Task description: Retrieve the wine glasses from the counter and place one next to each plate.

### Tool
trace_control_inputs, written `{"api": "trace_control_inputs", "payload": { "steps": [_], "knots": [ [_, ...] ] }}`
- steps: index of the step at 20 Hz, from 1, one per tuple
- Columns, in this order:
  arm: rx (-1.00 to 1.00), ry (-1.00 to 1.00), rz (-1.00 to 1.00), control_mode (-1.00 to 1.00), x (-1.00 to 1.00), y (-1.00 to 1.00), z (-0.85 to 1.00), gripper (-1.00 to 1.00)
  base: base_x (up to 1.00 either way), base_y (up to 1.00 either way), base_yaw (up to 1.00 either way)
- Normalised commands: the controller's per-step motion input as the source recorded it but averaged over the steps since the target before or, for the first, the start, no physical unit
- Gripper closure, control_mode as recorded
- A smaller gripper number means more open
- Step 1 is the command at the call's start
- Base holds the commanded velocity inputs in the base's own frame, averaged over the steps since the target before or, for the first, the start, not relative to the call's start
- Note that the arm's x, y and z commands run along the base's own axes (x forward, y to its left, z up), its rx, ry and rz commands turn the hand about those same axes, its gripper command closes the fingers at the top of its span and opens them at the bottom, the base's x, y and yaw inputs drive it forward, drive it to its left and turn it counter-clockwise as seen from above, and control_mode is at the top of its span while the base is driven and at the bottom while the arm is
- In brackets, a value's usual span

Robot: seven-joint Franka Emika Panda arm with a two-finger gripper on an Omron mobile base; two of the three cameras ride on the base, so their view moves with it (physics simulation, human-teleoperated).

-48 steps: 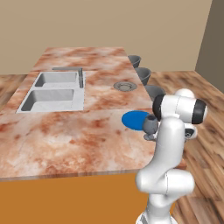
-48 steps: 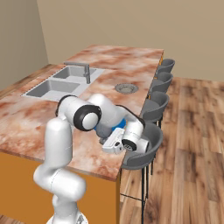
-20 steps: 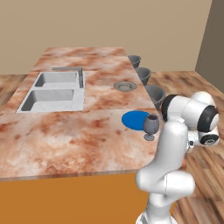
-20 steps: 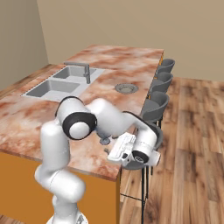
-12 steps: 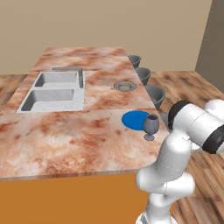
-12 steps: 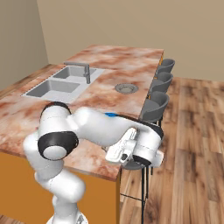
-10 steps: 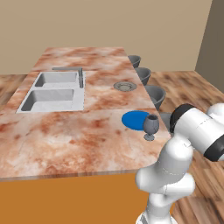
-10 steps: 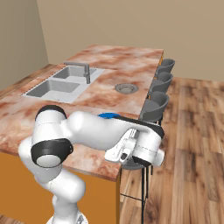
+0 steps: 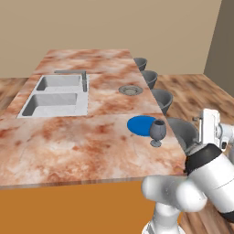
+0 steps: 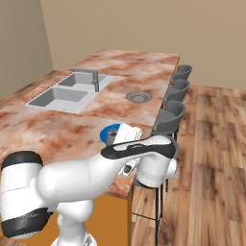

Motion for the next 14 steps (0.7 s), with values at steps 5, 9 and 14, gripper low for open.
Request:
{"api": "trace_control_inputs", "payload": {
  "steps": [5, 9, 14],
  "knots": [
    [0.00, -0.17, 0.00, -1.00, -0.27, 0.62, 0.39, -1.00, 0.00, 0.00, 0.00],
    [0.00, -0.16, 0.00, -1.00, -0.16, 0.52, 0.35, -1.00, 0.00, 0.00, 0.00],
    [0.00, -0.07, 0.00, -1.00, -0.06, 0.33, 0.24, -1.00, 0.00, 0.00, 0.00]
  ]
}}
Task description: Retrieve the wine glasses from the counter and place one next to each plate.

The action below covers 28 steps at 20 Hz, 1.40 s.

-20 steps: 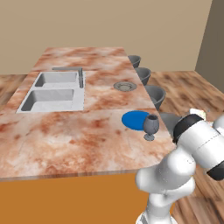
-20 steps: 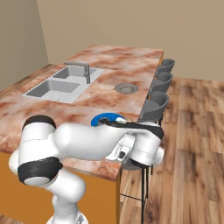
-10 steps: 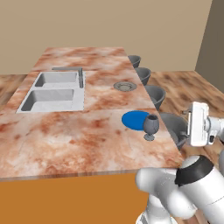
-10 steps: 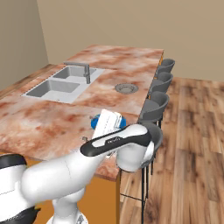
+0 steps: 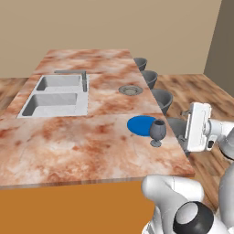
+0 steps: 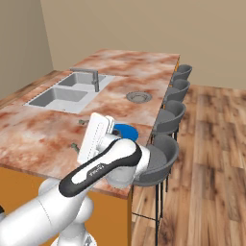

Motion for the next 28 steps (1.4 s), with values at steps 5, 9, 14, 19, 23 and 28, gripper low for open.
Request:
{"api": "trace_control_inputs", "payload": {
  "steps": [5, 9, 14, 19, 23, 28],
  "knots": [
    [0.00, 0.00, 0.00, -1.00, -0.03, 0.20, 0.01, -1.00, 0.00, 0.00, 0.00],
    [0.00, -0.01, 0.00, -1.00, -0.07, 0.25, 0.08, -1.00, 0.00, 0.00, 0.00],
    [0.00, -0.04, 0.00, 1.00, -0.29, 0.14, 0.13, -1.00, -0.17, 0.00, 0.00],
    [0.00, 0.00, 0.00, 1.00, 0.00, 0.00, 0.00, -1.00, -1.00, 0.11, 0.00],
    [0.00, 0.00, 0.00, 1.00, 0.00, 0.00, 0.00, -1.00, -1.00, 0.52, 0.00],
    [0.00, 0.00, 0.00, 1.00, 0.00, 0.00, 0.00, -1.00, -0.88, 1.00, 0.07]
  ]
}}
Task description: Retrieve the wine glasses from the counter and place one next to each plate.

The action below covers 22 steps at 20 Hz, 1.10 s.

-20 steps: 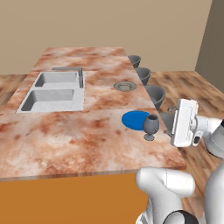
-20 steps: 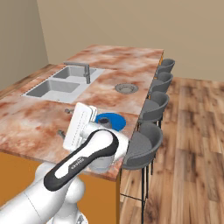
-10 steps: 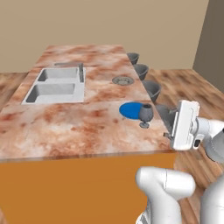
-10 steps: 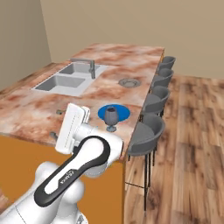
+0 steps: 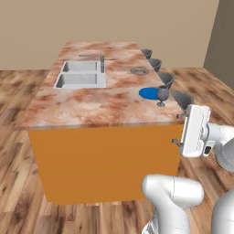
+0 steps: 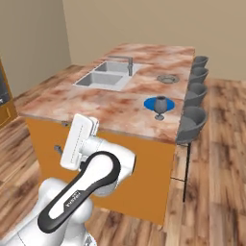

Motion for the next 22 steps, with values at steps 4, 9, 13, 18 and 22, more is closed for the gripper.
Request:
{"api": "trace_control_inputs", "payload": {
  "steps": [4, 9, 13, 18, 22],
  "knots": [
    [0.00, 0.00, 0.00, 1.00, 0.00, 0.00, 0.00, -1.00, -0.74, 1.00, 0.13],
    [0.00, 0.00, 0.00, 1.00, 0.00, 0.00, 0.00, -1.00, -0.60, 1.00, 0.22],
    [0.00, 0.00, 0.00, 1.00, 0.00, 0.00, 0.00, -1.00, -0.16, 1.00, 0.58],
    [0.00, 0.00, 0.00, 1.00, 0.00, 0.00, 0.00, -1.00, 0.00, 0.50, 0.91],
    [0.00, 0.00, 0.00, 1.00, 0.00, 0.00, 0.00, -1.00, 0.00, 0.04, 1.00]
  ]
}}
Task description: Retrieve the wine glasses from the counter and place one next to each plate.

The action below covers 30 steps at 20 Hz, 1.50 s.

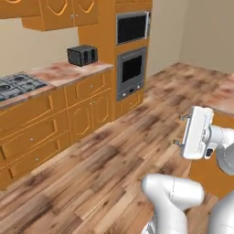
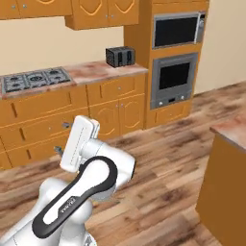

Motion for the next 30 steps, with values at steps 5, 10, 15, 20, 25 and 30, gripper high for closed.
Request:
{"api": "trace_control_inputs", "payload": {
  "steps": [5, 10, 15, 20, 25, 30],
  "knots": [
    [0.00, 0.00, 0.00, 1.00, 0.00, 0.00, 0.00, -1.00, 0.08, 0.00, 0.93],
    [0.00, 0.00, 0.00, 1.00, 0.00, 0.00, 0.00, -1.00, 0.19, 0.28, 0.85],
    [0.00, 0.00, 0.00, 1.00, 0.00, 0.00, 0.00, -1.00, 0.63, 0.50, 0.32],
    [0.00, 0.00, 0.00, 1.00, 0.00, 0.00, 0.00, -1.00, 1.00, 0.98, 0.00],
    [0.00, 0.00, 0.00, 1.00, 0.00, 0.00, 0.00, -1.00, 1.00, 0.83, 0.00],
    [0.00, 0.00, 0.00, 1.00, 0.00, 0.00, 0.00, -1.00, 1.00, -0.10, 0.11]
  ]
}}
